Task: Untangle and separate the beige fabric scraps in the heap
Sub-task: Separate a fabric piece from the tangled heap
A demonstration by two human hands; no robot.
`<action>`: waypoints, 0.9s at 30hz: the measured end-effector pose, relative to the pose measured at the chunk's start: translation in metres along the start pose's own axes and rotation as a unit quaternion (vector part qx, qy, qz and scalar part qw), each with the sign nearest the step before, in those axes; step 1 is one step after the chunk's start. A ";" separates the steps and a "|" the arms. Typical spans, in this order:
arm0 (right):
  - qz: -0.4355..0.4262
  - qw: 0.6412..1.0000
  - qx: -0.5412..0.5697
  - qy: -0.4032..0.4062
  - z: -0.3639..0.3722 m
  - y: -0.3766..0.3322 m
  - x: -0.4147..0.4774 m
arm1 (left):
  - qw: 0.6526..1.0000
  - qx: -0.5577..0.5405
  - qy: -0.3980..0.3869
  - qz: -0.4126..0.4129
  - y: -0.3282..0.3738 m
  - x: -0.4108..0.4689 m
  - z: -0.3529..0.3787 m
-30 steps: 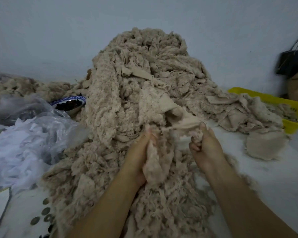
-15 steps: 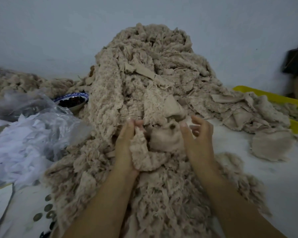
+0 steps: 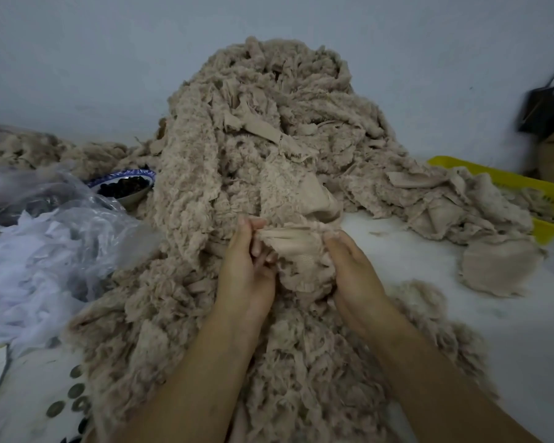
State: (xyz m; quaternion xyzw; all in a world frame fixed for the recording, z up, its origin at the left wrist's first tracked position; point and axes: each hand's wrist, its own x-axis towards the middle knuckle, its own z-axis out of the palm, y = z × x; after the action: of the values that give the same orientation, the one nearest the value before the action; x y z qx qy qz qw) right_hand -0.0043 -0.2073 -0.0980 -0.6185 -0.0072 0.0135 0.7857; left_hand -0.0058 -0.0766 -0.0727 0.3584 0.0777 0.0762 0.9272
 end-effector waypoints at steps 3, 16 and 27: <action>0.023 0.992 0.120 0.025 -0.003 -0.011 0.004 | 0.991 -0.132 0.005 -0.007 0.012 0.008 -0.014; -0.021 0.964 0.259 -0.054 -0.025 -0.020 0.008 | 0.746 0.618 -0.213 0.128 -0.019 -0.009 -0.023; 0.017 0.931 0.354 0.087 -0.039 -0.017 0.014 | 0.883 0.415 0.070 0.208 -0.002 -0.008 -0.027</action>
State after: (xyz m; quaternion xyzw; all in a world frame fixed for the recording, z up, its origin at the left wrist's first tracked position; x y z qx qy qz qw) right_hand 0.0112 -0.2486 -0.0908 -0.2988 0.0769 -0.0248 0.9509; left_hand -0.0185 -0.0619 -0.0937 0.7119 0.0901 0.2529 0.6490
